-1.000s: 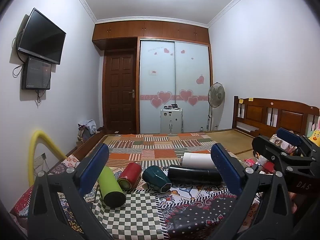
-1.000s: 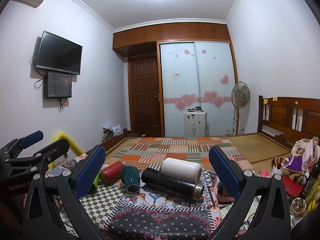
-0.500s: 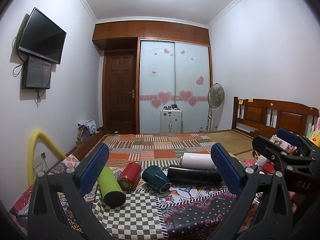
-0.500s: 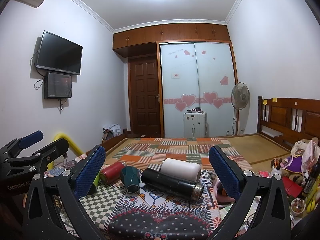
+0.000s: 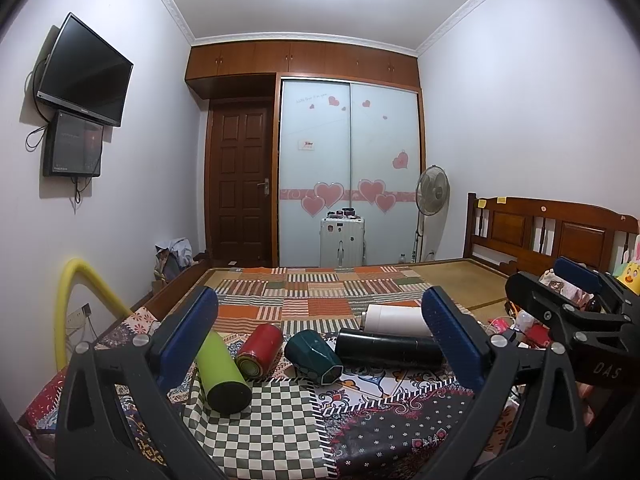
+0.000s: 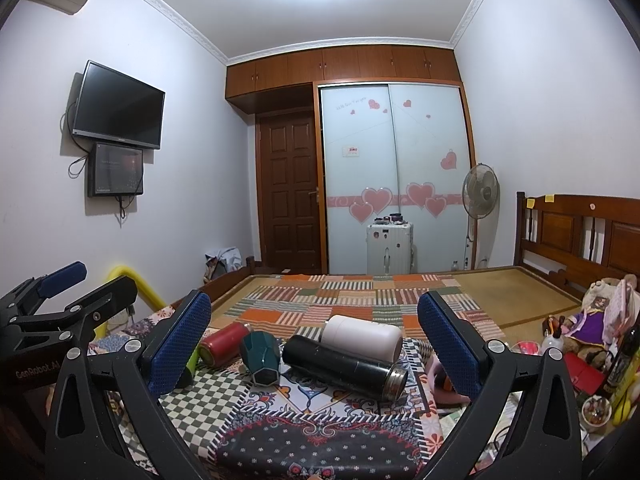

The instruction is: Flip cup upright

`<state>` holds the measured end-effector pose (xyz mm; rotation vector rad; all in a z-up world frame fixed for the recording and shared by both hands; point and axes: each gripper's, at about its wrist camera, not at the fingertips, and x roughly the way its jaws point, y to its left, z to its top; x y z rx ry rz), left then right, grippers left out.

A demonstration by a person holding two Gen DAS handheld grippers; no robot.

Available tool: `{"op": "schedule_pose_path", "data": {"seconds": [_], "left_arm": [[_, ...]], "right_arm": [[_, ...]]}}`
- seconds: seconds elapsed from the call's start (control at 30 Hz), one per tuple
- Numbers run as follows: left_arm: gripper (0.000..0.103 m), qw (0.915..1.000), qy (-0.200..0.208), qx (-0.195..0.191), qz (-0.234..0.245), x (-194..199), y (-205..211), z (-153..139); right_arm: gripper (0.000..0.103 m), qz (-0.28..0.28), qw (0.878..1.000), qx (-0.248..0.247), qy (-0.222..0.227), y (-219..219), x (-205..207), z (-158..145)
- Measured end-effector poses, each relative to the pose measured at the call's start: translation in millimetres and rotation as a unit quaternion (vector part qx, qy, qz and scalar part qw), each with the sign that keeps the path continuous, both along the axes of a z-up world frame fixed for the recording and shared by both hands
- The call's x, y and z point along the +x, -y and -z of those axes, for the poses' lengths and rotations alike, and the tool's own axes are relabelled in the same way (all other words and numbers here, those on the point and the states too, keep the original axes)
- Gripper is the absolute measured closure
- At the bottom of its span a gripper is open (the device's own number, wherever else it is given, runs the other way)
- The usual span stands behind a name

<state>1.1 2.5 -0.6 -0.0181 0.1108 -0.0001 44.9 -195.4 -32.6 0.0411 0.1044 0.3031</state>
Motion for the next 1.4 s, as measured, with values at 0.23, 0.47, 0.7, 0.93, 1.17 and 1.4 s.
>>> {"op": "schedule_pose_path", "data": {"seconds": [0.23,0.47,0.7,0.93,1.17,1.4], "left_arm": [[0.0,1.0,-0.001,0.002,0.0,0.3,-1.1,1.6],[0.0,1.0,-0.001,0.001,-0.001,1.0,-0.9,2.4],[0.0,1.0,-0.004,0.001,-0.002,2.8,-0.2,4.5],[0.0,0.9998,-0.02,-0.003,0.0,15.0,-6.0,7.6],[0.012,0.9968,-0.079,0.011,-0.003,52.2,-20.9,18.1],[0.028,0.9827,-0.182,0.035,-0.004,116.8,-45.7,44.2]], "right_arm": [[0.0,0.0,1.0,0.0,0.0,-1.1,0.1,0.1],[0.0,-0.001,1.0,0.0,-0.001,-1.9,0.5,0.4],[0.0,-0.001,1.0,-0.001,-0.003,-3.5,1.6,0.8],[0.0,-0.004,1.0,-0.005,-0.009,-9.3,8.7,3.9],[0.0,-0.003,0.999,-0.016,-0.028,-10.1,27.2,14.6],[0.0,0.008,0.997,-0.024,-0.074,-3.8,64.0,34.7]]}}
